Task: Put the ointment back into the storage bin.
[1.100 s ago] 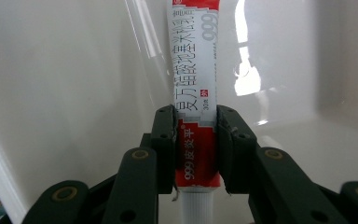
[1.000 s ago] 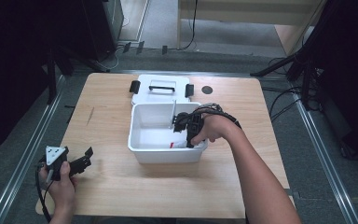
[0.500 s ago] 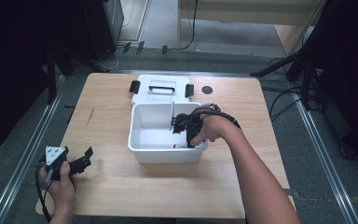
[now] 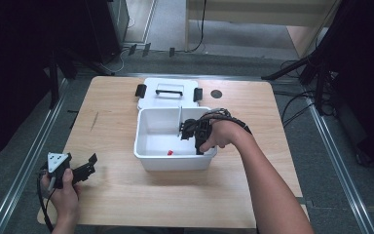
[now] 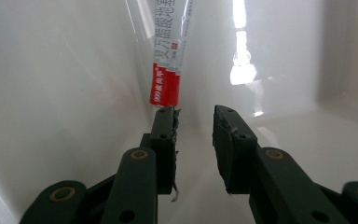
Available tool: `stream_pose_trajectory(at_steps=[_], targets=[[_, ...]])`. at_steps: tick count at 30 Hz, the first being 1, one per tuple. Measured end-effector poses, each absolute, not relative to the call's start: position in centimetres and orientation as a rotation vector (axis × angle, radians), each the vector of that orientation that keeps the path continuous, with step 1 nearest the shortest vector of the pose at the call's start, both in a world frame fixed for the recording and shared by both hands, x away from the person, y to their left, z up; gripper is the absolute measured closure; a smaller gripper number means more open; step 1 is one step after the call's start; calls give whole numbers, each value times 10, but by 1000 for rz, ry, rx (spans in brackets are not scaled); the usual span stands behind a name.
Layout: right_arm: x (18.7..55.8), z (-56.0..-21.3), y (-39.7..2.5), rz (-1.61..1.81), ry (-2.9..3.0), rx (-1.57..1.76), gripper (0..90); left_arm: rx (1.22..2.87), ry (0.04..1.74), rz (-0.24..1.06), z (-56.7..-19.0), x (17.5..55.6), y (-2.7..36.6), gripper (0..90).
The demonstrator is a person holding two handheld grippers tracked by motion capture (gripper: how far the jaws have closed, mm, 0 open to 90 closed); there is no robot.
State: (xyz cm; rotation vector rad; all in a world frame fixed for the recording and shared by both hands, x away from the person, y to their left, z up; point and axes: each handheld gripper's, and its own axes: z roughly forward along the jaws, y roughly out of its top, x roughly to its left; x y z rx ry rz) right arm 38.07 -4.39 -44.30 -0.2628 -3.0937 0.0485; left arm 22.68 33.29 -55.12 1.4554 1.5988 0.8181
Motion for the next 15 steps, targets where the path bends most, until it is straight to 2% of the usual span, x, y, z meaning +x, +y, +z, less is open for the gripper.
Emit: stream_pose_trajectory(at_steps=[8,15], targets=[[382,-435,-46,-15,-3104,-282,708,1457,1600,820,-551,227,333,69],[381,-417,-52,-120,-3105,-319,756,1461,1600,823,-551,227,333,69]])
